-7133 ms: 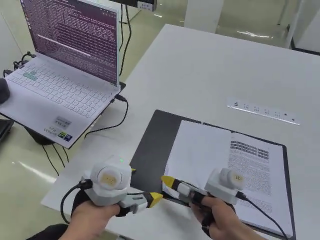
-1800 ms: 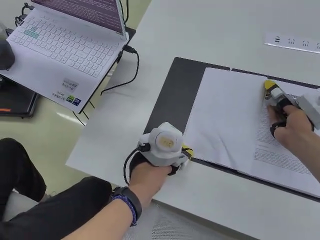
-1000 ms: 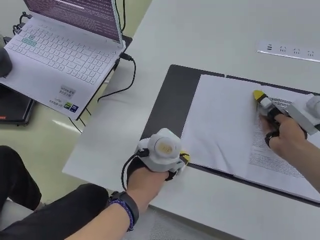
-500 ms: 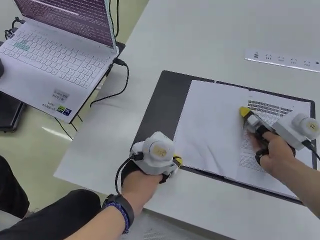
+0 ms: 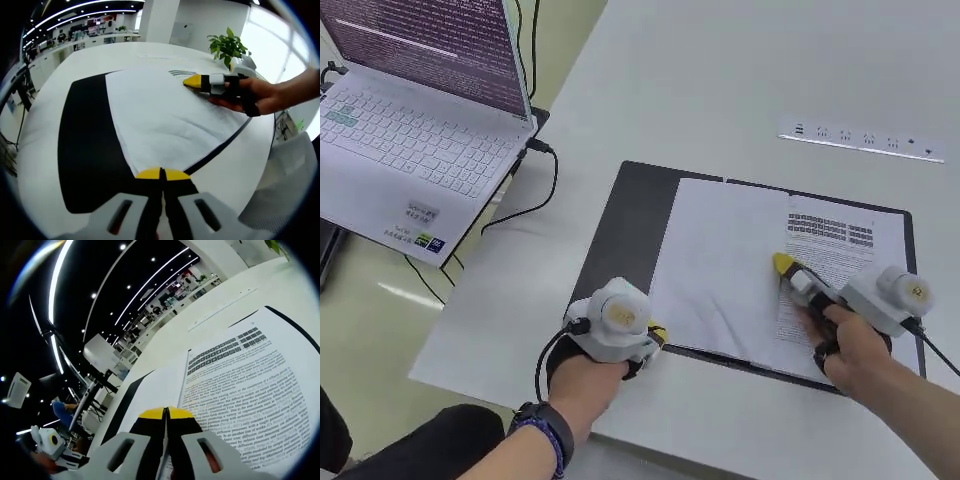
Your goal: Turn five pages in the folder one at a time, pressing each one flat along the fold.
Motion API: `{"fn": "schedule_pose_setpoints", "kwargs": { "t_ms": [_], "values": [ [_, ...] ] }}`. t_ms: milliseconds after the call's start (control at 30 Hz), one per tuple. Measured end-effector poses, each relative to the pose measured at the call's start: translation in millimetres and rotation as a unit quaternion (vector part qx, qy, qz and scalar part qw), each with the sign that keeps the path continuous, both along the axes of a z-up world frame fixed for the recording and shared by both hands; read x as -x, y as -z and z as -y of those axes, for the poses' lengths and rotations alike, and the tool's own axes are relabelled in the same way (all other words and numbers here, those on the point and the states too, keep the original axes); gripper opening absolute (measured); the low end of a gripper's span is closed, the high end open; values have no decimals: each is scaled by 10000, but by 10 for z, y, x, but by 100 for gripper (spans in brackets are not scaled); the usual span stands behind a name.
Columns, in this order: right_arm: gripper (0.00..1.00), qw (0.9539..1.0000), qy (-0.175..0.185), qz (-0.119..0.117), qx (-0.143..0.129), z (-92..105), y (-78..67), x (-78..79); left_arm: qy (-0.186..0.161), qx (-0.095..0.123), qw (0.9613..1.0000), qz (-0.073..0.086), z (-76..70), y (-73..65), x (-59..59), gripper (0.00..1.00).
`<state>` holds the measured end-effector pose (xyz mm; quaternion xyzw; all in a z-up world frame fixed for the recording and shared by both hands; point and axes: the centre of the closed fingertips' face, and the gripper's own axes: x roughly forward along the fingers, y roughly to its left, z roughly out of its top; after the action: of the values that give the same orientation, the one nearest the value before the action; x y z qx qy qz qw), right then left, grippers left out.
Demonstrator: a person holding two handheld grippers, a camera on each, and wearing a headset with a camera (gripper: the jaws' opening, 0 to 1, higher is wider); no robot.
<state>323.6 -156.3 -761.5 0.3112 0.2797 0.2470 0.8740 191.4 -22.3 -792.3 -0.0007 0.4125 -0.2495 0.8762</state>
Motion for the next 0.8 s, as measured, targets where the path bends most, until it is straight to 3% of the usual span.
{"fn": "schedule_pose_setpoints", "kwargs": {
  "t_ms": [800],
  "values": [
    [0,9993,-368,-72,85,40,161,610,80,-22,9999,81,0,10,19,0]
  ]
}}
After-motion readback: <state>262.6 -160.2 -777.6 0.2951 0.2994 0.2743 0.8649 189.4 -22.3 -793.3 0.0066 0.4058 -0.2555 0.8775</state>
